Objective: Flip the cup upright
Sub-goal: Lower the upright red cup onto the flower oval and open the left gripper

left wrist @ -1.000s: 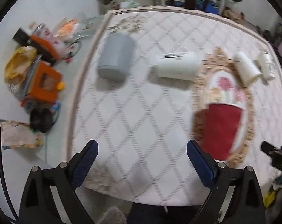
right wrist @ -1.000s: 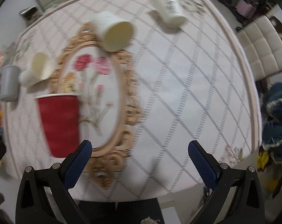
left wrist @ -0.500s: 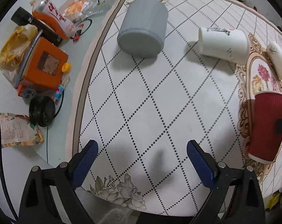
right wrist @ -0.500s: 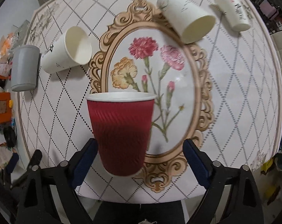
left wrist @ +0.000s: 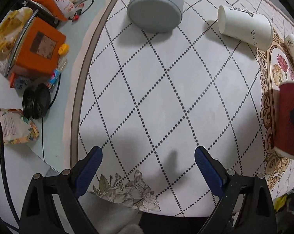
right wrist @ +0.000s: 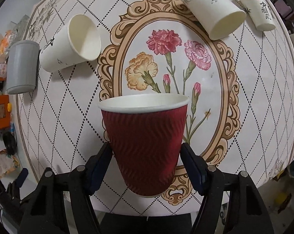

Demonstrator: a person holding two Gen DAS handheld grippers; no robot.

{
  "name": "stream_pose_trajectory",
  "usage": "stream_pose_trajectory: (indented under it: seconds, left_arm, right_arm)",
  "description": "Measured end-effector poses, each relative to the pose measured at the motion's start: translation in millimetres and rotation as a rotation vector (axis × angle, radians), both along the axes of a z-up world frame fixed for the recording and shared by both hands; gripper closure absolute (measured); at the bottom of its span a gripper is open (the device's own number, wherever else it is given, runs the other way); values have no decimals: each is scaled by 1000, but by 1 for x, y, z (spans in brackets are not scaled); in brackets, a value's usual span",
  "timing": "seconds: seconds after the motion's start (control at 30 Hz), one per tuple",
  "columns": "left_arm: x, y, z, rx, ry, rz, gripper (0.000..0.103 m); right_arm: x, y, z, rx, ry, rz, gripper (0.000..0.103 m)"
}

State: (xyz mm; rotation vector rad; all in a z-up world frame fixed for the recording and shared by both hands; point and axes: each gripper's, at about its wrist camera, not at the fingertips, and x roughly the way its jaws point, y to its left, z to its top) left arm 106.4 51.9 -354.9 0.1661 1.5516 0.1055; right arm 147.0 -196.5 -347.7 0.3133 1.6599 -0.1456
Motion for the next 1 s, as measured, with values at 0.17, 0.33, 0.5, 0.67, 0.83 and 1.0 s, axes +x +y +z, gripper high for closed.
stream_pose_trajectory:
  seconds: [0.17, 0.33, 0.5, 0.67, 0.83, 1.0]
  left_arm:
    - [-1, -1, -8, -45, 78, 33, 6]
    - [3, -16, -21, -80, 128, 29, 6]
    - [9, -29, -35, -13, 107, -17, 6]
    - [7, -38, -40, 25, 96, -67, 6]
    - [3, -40, -31, 0, 79, -73, 6]
    - [-5, -47, -5, -24, 31, -107, 6]
  right_arm:
    - [-8, 0, 29, -13, -165, -16, 30]
    - [-7, -4, 65, -112, -452, -19, 30]
    - [9, 1, 57, -175, -630, -19, 30]
    - [-2, 4, 32, -211, -668, -9, 30]
    - [-22, 9, 30, -222, -694, 14, 28]
    - [-38, 7, 30, -204, -615, -26, 25]
